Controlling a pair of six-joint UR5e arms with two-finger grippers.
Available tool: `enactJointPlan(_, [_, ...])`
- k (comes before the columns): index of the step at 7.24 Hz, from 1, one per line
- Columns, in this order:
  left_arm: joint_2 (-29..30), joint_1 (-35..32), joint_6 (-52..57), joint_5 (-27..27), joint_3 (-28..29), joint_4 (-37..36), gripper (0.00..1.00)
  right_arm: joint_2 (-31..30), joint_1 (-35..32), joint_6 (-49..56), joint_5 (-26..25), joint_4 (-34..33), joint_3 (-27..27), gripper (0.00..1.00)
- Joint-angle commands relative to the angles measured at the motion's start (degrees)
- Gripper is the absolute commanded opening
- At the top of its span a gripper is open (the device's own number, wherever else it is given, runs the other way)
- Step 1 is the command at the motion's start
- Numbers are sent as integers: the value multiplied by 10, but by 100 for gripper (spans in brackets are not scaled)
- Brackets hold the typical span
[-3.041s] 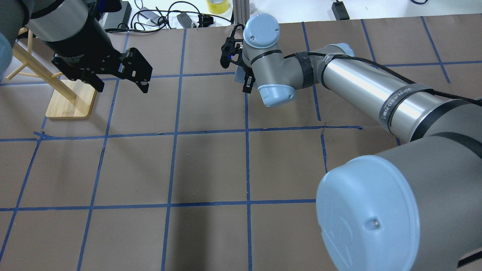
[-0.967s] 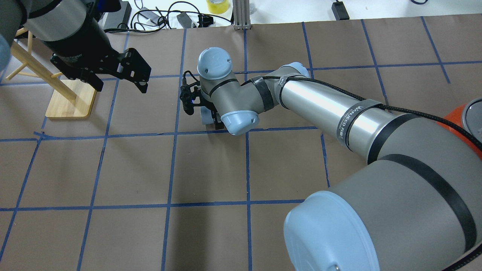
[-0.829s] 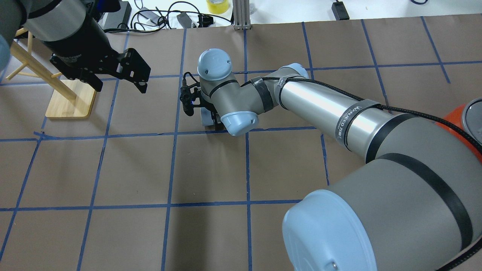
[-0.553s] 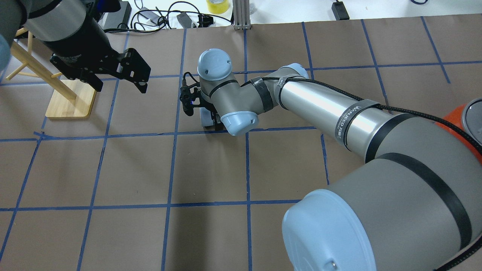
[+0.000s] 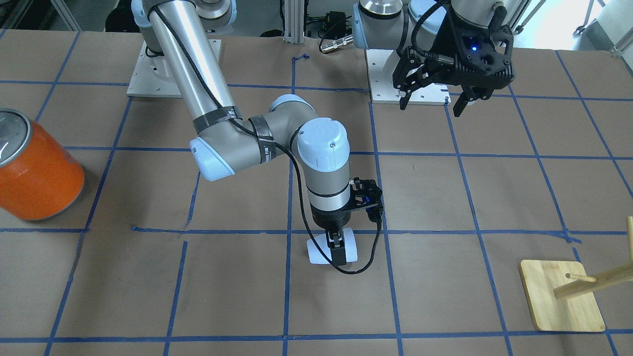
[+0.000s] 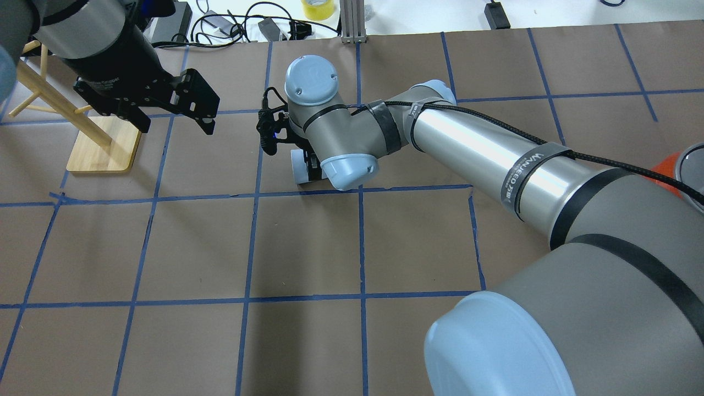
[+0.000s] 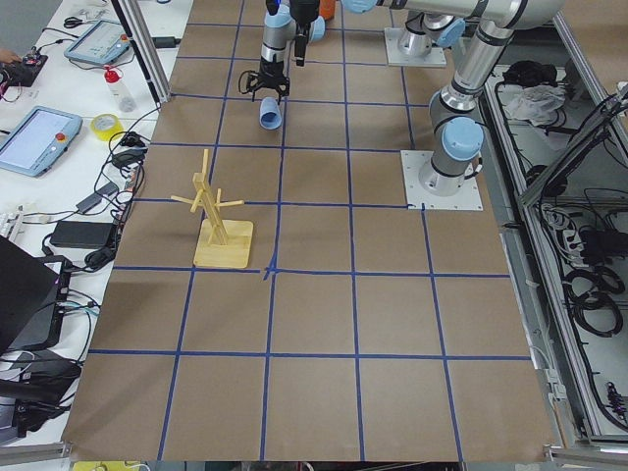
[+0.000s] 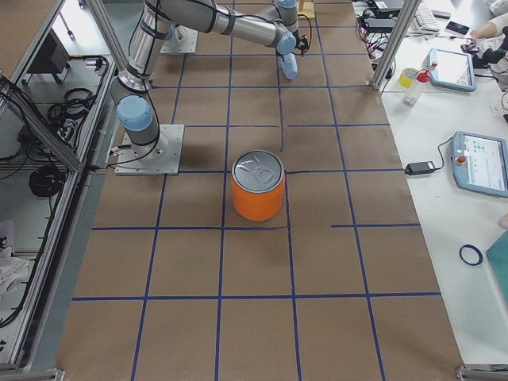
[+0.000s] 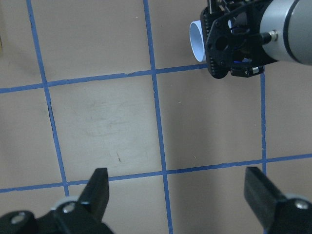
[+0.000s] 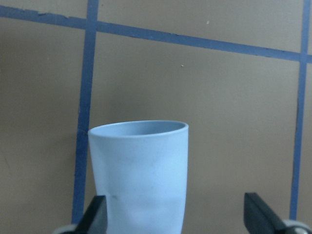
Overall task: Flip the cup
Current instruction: 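Release the cup on its side and withdraw the right gripper while the left gripper approaches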
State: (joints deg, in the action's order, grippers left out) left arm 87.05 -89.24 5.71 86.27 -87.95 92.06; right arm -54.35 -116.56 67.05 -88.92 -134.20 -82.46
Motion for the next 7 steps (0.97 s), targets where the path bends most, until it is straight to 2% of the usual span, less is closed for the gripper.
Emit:
enactJointPlan(1, [34, 32, 26, -68, -2, -19, 100, -39, 12, -152, -82, 39, -7, 100])
enactJointPlan(2, [72, 35, 22, -121, -13, -40, 100, -44, 31, -252, -89, 71, -9, 100])
enactJointPlan(4, [142, 35, 24, -159, -48, -122, 100, -72, 95, -413, -79, 128, -10, 100])
enactJointPlan(5, [172, 38, 36, -205, -56, -132, 100, -100, 142, -444, -65, 172, -10, 100])
enactJointPlan(6, [205, 39, 58, -213, -57, -137, 100, -129, 182, -511, -49, 228, -10, 100])
enactJointPlan(7, [238, 40, 62, -261, -61, -144, 100, -160, 204, -595, -15, 293, -10, 100])
